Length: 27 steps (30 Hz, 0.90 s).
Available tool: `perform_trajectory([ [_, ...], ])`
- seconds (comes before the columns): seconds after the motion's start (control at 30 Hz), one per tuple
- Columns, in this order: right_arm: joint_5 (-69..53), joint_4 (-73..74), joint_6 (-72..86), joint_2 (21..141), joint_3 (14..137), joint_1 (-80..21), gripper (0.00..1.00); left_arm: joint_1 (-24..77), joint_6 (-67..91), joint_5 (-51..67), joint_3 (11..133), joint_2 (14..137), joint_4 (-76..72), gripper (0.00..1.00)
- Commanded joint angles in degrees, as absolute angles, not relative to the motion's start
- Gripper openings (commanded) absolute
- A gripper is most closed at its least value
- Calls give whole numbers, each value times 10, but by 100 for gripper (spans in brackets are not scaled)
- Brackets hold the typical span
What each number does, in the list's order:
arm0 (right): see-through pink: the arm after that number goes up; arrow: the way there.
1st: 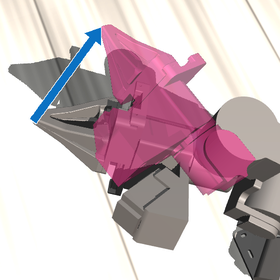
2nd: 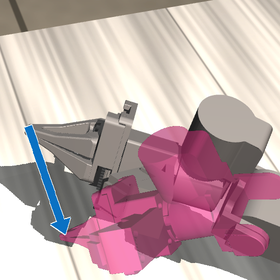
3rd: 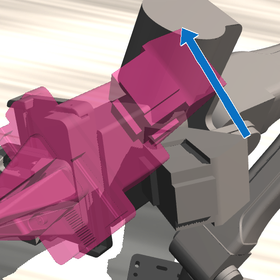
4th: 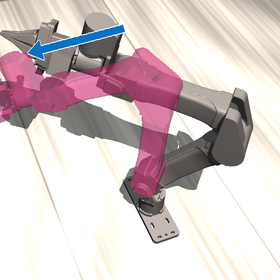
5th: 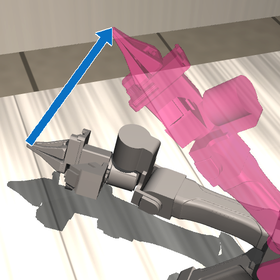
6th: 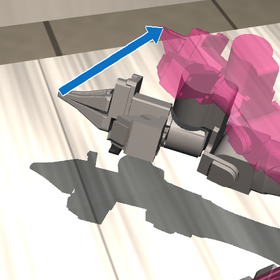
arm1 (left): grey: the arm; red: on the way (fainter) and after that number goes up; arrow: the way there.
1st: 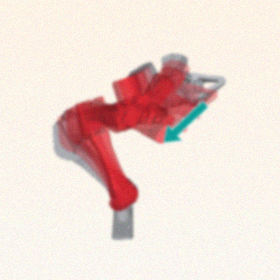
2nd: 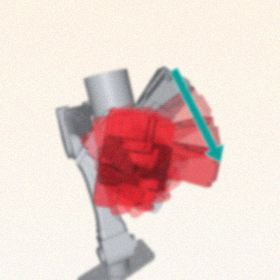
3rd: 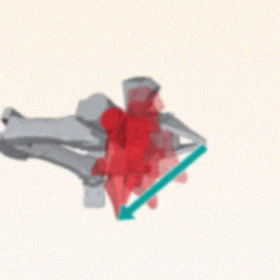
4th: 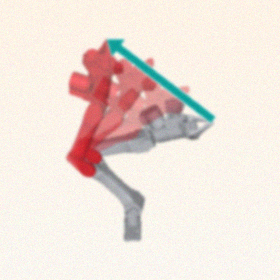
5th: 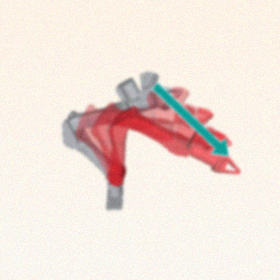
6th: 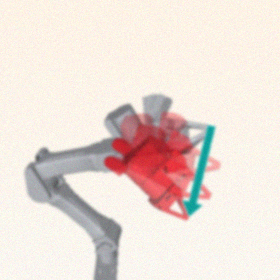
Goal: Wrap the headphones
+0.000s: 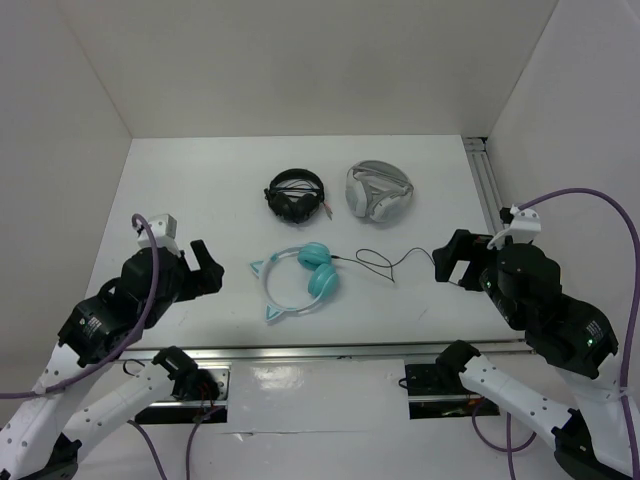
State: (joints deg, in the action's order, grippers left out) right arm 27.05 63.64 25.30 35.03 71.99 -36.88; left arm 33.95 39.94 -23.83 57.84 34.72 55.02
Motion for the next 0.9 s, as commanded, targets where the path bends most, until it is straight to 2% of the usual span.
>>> perform_trajectory([
  [0.0,290,643,258,356,729,-373,100,342,425,-263,579,336,547,100],
  [0.37,288,637,258,330,724,-373,100,342,431,-268,574,317,547,100],
  [0.5,229,605,251,304,724,-373,100,342,425,-268,574,330,547,100],
  [0.7,172,573,246,291,707,-373,100,342,472,-230,604,413,559,100],
  [0.87,112,525,241,286,673,-373,100,342,504,-192,506,446,451,100],
])
